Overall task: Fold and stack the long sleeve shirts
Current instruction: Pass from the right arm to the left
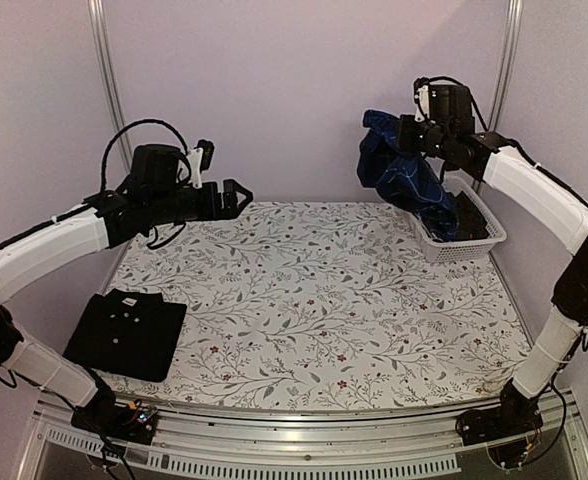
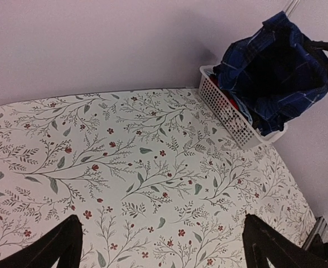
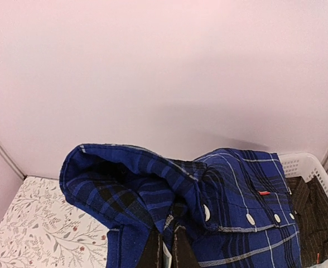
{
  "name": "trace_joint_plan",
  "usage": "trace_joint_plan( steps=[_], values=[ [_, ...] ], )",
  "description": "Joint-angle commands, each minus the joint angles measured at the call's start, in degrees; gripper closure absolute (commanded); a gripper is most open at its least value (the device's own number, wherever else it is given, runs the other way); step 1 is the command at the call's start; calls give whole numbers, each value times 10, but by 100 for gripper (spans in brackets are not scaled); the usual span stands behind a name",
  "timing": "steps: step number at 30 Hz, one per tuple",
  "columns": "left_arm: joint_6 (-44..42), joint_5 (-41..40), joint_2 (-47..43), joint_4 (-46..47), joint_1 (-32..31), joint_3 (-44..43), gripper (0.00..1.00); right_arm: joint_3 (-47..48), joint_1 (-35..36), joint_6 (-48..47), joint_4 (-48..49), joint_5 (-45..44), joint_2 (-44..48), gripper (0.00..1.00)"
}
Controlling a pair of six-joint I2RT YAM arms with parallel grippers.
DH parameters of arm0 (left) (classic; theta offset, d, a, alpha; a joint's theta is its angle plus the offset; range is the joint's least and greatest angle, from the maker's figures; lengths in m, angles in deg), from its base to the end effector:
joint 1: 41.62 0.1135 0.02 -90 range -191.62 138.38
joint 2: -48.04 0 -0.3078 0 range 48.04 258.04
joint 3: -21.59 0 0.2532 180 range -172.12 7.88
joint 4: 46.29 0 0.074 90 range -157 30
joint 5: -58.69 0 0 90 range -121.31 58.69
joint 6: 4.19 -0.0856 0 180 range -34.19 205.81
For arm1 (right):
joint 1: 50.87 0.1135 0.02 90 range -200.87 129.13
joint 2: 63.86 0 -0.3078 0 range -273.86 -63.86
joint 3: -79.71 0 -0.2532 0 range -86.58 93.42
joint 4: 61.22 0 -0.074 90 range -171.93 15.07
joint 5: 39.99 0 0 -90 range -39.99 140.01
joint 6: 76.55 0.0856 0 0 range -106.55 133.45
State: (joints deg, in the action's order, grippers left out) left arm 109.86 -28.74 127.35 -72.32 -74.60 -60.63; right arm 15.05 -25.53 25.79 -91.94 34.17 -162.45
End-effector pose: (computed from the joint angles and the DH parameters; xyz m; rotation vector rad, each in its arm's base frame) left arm 0.3020 -0.2005 0.3662 0.1889 2.0312 -0.6832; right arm 0.4259 0.1758 0.4531 -0.0093 1.8105 0.2174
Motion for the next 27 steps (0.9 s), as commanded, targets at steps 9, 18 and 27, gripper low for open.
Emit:
trace_joint_plan(
  steps=[9, 18, 27],
  values=[
    [-7, -17, -22, 28, 8, 17, 0, 70, 255, -16, -64, 23, 56, 100],
    [2, -9, -13, 43, 12, 28, 0, 6, 195, 3, -67, 82, 46, 100],
    [8, 71, 25, 37, 11, 41, 0, -109, 72, 35, -45, 204, -40, 100]
  ],
)
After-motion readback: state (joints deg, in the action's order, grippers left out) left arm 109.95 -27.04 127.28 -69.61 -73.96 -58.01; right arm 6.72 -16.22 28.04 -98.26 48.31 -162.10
